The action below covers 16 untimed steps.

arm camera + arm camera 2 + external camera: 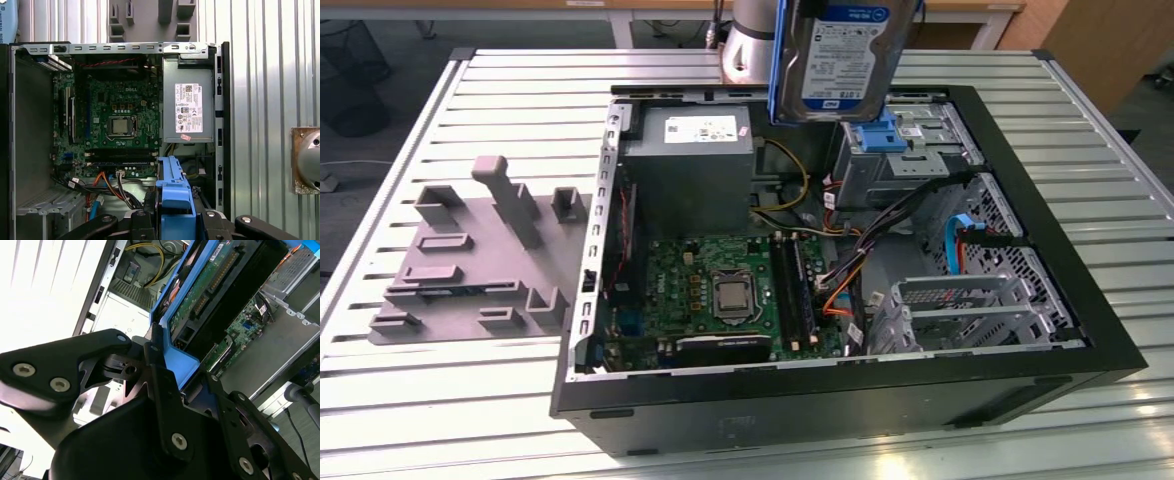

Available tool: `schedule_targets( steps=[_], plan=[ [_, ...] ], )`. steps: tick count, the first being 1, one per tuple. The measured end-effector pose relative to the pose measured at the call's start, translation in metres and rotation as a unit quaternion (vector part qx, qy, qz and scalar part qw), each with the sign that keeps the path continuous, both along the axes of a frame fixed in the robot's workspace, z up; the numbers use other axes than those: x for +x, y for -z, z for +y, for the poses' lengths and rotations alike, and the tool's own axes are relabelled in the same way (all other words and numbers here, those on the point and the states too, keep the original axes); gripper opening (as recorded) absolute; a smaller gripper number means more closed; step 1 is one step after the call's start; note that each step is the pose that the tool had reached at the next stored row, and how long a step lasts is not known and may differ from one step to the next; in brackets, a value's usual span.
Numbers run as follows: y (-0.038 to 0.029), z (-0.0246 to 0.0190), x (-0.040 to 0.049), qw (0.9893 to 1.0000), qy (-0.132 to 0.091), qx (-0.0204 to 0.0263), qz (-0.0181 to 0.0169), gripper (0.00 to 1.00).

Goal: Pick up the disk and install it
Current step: 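Pick up the disk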

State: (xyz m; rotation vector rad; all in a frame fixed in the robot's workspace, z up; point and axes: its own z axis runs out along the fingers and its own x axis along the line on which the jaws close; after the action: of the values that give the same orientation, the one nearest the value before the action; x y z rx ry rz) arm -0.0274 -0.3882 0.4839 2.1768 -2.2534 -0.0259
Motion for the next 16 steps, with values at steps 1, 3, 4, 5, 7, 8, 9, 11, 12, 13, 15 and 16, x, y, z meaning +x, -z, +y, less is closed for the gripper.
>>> schedule_targets(
  steps=[1,3,4,5,7,8,9,11,12,13,15,16],
  plan=[
    [0.0,-0.0003,0.0,1.0,0.0,0.0,0.0,0.36],
    [0.0,-0.0011,0.0,1.0,0.0,-0.0001,0.0,0.36],
    [0.0,-0.0016,0.0,1.0,0.0,0.0,0.0,0.36],
    [0.0,-0.0022,0.0,1.0,0.0,-0.0001,0.0,0.36],
    [0.0,-0.0032,0.0,1.0,0.0,0.0,0.0,0.36],
    [0.0,-0.0037,0.0,1.0,0.0,0.0,0.0,0.36],
    [0.0,-0.0042,0.0,1.0,0.0,0.0,0.0,0.36],
    [0.0,-0.0053,0.0,1.0,0.0,0.0,0.0,0.36],
    [0.0,-0.0058,0.0,1.0,0.0,0.0,0.0,0.36],
    [0.0,-0.0063,0.0,1.0,0.0,-0.0001,0.0,0.36],
    [0.0,-0.0073,0.0,1.0,0.0,0.0,0.0,0.36],
    [0.0,-0.0077,0.0,1.0,0.0,0.0,0.0,0.36]
  ],
)
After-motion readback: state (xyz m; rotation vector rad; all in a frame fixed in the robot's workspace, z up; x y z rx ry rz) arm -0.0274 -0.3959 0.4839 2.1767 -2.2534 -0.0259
